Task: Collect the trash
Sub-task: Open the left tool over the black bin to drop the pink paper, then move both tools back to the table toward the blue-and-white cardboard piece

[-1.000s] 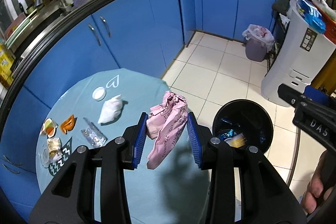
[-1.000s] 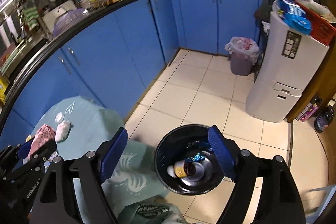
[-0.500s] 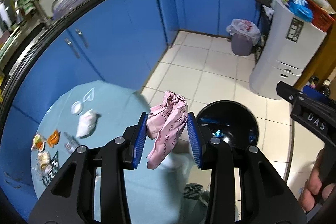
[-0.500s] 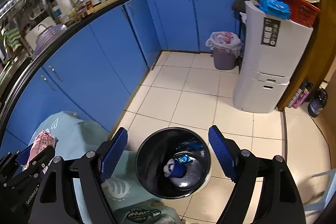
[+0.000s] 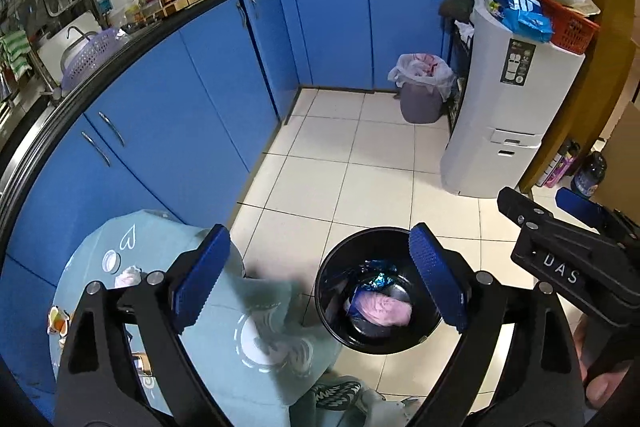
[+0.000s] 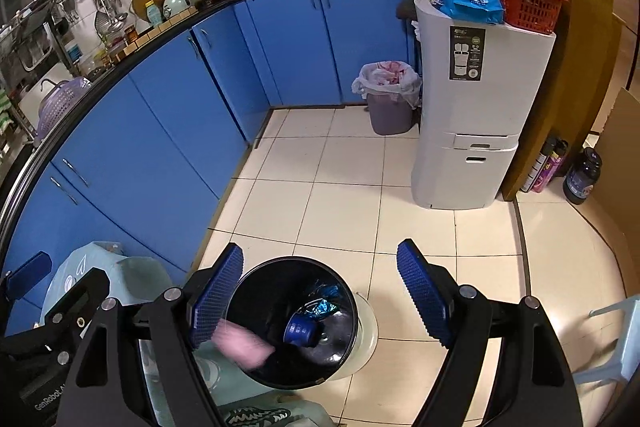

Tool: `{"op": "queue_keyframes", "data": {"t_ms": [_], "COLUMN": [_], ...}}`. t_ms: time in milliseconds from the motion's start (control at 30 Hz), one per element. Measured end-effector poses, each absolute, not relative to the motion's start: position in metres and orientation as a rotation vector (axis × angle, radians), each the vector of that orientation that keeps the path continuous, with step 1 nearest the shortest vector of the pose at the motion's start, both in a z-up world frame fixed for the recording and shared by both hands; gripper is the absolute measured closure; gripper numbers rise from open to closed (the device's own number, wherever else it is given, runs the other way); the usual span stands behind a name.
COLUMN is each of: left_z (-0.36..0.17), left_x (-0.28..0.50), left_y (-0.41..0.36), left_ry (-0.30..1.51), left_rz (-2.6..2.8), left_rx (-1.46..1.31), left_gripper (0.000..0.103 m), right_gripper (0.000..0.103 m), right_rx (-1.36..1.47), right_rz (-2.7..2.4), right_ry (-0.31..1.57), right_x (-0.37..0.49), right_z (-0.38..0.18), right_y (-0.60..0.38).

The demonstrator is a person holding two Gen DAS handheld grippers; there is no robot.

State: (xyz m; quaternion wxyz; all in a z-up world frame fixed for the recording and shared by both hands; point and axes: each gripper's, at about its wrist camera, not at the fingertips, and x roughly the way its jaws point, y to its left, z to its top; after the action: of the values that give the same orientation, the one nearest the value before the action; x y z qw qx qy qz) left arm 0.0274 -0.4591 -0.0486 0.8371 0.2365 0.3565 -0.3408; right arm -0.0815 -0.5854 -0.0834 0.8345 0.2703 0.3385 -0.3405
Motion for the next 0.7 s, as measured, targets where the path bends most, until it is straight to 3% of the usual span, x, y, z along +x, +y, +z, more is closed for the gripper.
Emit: {"op": "queue_keyframes", "data": {"t_ms": [700], "left_z": [-0.042], "left_x": [0.081], "left_y": [-0.361], "left_ry": [0.819], "left_rz": [-0.534], "left_rx": [0.332], "left_gripper": [0.012], "right_gripper": [0.026], "right_rx": [0.448], "right_rz": [-0.537], "right_ry": [0.756], "right_x": [-0.017], "right_z": [-0.071], "right_y": [-0.509]}}
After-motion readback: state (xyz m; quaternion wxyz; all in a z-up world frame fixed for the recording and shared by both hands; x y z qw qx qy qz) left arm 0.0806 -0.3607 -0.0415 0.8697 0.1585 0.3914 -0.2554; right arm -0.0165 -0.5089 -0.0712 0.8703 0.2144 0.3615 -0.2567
